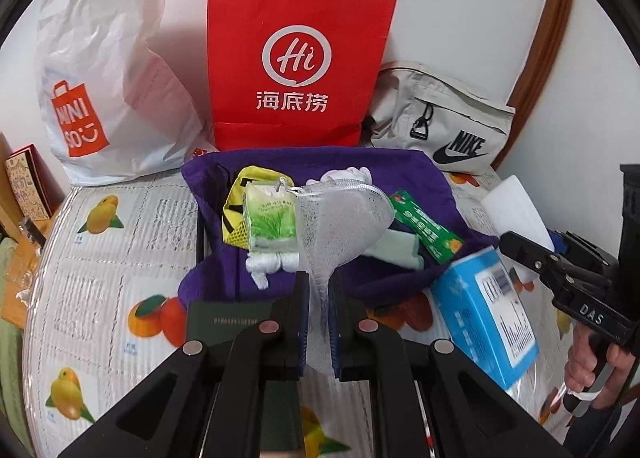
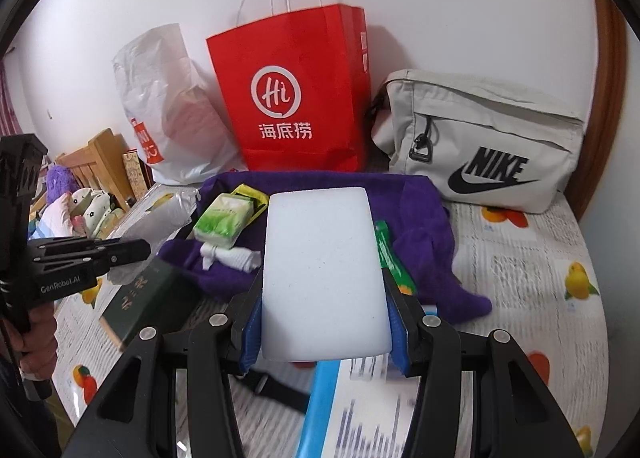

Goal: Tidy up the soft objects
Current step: 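Carry the white sponge and mesh bag in both tools over the purple towel, then open both tools to drop the sponge and mesh bag onto the towel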

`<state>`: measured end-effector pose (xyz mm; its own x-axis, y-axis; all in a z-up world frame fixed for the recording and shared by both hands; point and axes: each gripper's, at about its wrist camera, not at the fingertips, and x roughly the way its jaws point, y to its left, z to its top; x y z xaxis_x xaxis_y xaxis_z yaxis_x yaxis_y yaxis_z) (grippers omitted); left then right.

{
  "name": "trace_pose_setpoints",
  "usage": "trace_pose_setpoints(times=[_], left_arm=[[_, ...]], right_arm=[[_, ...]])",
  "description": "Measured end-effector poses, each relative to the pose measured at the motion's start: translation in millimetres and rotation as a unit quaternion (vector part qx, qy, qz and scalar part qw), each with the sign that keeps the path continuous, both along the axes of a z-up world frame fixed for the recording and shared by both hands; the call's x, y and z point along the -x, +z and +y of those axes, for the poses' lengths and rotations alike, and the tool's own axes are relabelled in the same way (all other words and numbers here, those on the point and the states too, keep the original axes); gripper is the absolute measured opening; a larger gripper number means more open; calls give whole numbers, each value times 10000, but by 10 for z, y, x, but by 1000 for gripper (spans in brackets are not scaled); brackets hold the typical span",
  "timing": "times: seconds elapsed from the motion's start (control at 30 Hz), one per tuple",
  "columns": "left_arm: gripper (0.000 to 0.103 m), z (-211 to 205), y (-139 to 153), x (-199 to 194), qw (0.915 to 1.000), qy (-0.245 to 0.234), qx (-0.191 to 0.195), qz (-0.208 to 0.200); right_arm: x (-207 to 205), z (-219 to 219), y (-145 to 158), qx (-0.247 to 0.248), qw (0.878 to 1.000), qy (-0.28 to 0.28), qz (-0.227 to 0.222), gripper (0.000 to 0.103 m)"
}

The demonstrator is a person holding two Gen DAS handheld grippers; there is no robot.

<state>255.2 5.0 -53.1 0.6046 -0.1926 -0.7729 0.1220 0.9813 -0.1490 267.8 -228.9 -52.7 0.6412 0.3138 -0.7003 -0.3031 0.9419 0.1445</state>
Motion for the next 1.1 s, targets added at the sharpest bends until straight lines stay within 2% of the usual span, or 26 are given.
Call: trace_pose_setpoints(times=[0.23,0.43,0.63,0.73,1.1], left_arm=[[9,-10,-130,-379,9998,97,-70,161],[9,-22,-285,-604,9993,152,-35,339],[9,-82,-370,-803,9990,119,-100,425],[9,-112,-439,-918,9981,84,9,608],[11,-137,-555,-1065,9969,103,20,776]], right_arm=[[-578,42,-197,-160,9992,102,354,51],[-888,161,-419,69,9970,289,712,51],[-1048,177,-622,-17,9943,310,1024,51],[-1117,189,-679,30,9930,273,1146,51],[-1240,298,-769,127,9910,384,1278,51]])
